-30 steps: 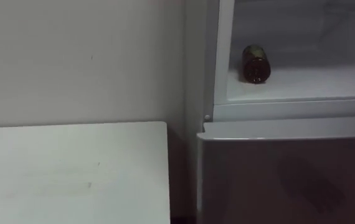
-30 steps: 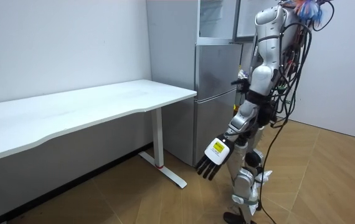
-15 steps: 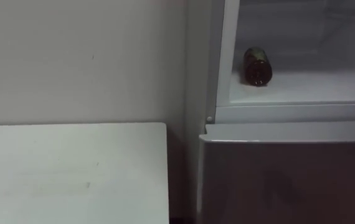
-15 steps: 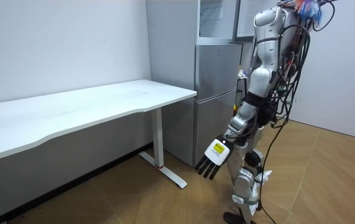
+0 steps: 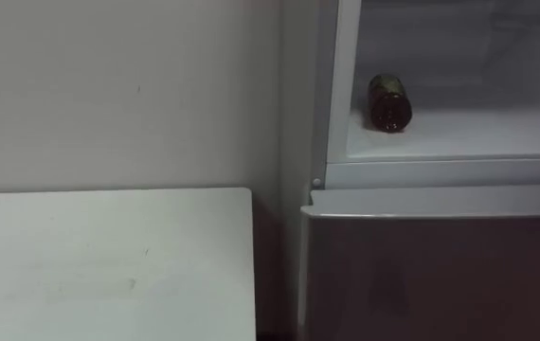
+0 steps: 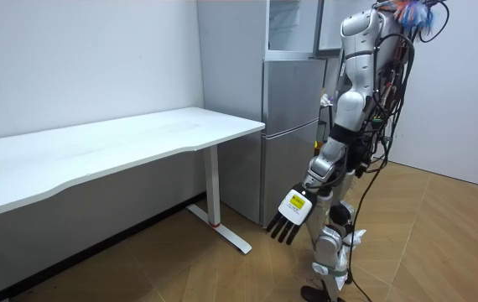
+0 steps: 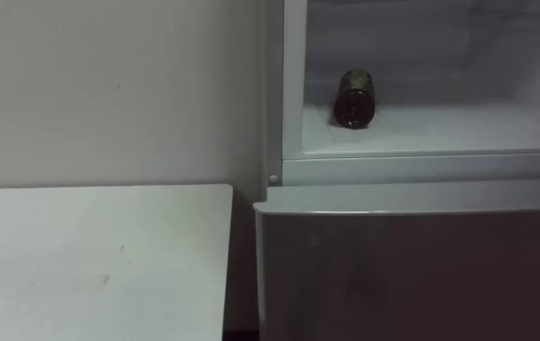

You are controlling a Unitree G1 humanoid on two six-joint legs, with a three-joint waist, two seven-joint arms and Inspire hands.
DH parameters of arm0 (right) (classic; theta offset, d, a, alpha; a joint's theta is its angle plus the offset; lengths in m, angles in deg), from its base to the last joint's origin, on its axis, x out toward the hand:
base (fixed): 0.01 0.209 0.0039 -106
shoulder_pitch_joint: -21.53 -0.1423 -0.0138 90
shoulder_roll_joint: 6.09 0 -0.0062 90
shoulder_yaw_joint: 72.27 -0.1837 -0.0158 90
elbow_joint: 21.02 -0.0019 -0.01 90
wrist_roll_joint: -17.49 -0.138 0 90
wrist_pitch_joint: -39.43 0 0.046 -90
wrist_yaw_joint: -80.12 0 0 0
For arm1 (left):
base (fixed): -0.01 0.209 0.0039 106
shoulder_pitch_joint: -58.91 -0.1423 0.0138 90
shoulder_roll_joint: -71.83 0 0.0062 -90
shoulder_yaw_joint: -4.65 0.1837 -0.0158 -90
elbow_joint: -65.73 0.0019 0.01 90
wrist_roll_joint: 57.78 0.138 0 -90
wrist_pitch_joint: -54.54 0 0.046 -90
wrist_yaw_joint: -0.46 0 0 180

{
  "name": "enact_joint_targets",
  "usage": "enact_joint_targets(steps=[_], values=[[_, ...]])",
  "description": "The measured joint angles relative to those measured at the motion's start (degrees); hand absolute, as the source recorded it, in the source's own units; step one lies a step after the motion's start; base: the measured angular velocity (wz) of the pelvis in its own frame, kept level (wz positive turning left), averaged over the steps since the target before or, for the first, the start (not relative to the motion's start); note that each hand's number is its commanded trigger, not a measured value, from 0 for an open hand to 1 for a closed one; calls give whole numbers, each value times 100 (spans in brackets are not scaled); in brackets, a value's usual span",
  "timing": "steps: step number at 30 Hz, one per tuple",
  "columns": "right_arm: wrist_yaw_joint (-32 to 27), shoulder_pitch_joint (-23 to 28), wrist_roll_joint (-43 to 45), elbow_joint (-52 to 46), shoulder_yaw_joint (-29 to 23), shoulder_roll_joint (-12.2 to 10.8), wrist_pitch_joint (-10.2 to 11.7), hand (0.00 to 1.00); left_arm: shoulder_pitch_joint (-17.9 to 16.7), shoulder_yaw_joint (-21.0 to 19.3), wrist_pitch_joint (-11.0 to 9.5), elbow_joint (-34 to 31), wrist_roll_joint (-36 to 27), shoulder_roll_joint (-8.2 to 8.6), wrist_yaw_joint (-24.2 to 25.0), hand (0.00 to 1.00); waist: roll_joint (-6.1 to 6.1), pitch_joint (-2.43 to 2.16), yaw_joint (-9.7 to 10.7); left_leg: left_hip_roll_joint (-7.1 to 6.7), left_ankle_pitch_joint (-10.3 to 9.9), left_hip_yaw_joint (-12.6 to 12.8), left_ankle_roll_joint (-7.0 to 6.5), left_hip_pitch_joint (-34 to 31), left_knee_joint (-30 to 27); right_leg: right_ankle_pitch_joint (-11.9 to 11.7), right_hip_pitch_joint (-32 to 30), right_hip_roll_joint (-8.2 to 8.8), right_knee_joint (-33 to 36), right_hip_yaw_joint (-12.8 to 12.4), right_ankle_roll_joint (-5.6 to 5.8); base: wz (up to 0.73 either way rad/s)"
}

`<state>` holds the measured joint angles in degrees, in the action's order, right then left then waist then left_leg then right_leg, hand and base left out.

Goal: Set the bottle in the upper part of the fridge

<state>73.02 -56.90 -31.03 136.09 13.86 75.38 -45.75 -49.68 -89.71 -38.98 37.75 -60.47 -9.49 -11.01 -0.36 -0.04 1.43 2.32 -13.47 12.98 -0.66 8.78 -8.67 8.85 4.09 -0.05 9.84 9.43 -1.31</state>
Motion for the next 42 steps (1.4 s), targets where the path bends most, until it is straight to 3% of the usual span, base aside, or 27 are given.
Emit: enact_joint_targets(steps=[4, 7, 13, 16, 22, 24, 27, 31, 42], values=[[158, -104, -78, -17, -267, 0, -125, 0, -20, -4, 52, -2, -2, -11, 94, 0, 8, 6, 47, -7, -2, -24, -3, 37, -4, 5, 53, 4, -1, -4, 8, 5], [174, -223, -604, -42, -630, 5, -121, 0, -24, -3, 82, -2, -15, -10, 98, 0, 20, 14, 146, -11, -8, -46, -8, 87, -1, 25, 114, 6, -3, 13, 16, 3], [-389, -272, -973, -842, -1303, 46, -144, 0, -8, -163, 107, -18, 4, -71, 73, 0, 101, 16, 320, -18, -9, -49, -5, 80, -3, 94, 49, 14, 97, -3, 12, 0], [-703, -293, -1004, -1369, -1544, 174, -111, 0, 9, -234, 105, -81, 44, -80, 65, 0, 150, -2, 364, -26, -7, -43, -5, 37, -9, 96, -10, 13, 119, -9, 12, 0], [-1410, -464, -992, -2258, -2001, 681, -45, 0, 2, -499, 97, -320, 224, -143, 61, 0, 263, -16, 402, -31, -7, -38, -5, -9, 15, 100, -83, 16, 104, -11, 17, 0], [-1733, -614, -1008, -2600, -2349, 836, -18, 0, -27, -664, 97, -404, 223, -143, 60, 0, 325, 17, 439, -60, -6, -33, -5, -25, 27, 98, -108, -1, 103, -22, 16, -4], [-2212, -654, -1129, -3045, -2542, 1127, 71, 0, -27, -705, 99, -403, 235, -169, 59, 0, 384, 19, 434, -72, -6, -32, -5, -22, 41, 99, -107, -5, 125, -30, 16, -1], [-2596, -683, -1109, -3638, -2730, 1284, 161, 0, -28, -803, 103, -438, 243, -170, 78, 0, 441, 24, 435, -73, -6, 20, -6, -23, 45, 105, -126, -13, 96, -131, 26, -8], [-3851, -1020, 606, -5518, -3158, 1540, 275, 0, -100, -894, 98, -476, 349, -169, 213, 0, 488, 2, 465, -86, -6, 40, -9, -20, 92, 109, -170, -41, 107, -138, 36, -1]])
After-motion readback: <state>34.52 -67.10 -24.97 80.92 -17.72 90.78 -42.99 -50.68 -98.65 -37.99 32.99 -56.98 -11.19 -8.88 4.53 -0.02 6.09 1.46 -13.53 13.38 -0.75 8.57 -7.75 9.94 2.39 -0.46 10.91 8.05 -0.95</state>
